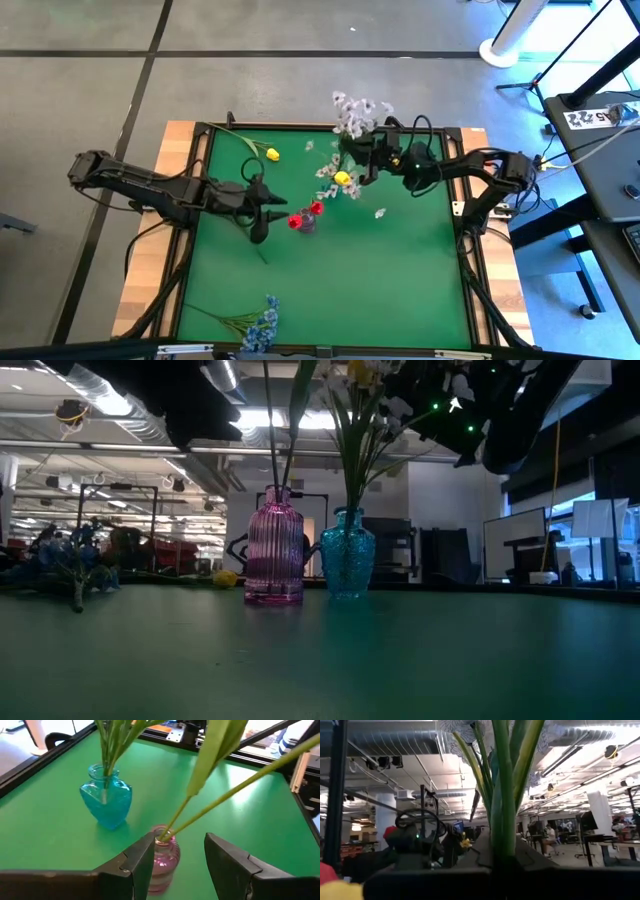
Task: Sort flowers into vase by color
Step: Put the white flowers into the blue vase
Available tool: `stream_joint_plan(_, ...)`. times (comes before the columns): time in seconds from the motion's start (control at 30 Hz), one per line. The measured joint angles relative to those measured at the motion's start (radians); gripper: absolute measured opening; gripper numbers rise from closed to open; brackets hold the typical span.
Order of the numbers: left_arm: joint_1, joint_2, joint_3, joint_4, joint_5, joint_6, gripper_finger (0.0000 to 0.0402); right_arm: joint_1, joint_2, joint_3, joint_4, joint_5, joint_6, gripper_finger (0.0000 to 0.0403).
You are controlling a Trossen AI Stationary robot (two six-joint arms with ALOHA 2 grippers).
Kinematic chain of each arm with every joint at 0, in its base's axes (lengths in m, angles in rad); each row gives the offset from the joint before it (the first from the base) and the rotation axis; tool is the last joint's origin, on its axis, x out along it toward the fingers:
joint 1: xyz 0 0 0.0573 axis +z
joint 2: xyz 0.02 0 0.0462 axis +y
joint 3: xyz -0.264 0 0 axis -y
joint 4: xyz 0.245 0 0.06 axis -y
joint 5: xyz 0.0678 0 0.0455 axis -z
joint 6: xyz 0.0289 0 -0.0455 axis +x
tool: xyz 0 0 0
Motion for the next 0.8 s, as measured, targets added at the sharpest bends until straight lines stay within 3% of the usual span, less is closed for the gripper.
stream_joint_plan(0.5, 0.082, 0.000, 0.000, -0.102, -0.039, -0.040, 0.0167, 0.000, 0.033, 0.000, -0.180, -0.008, -0.104, 0.0024)
stream_joint_plan(0.8, 0.237, 0.000, 0.000, -0.181, -0.029, -0.062, 0.0167, 0.000, -0.013, 0.000, -0.293, -0.071, -0.112, 0.0025)
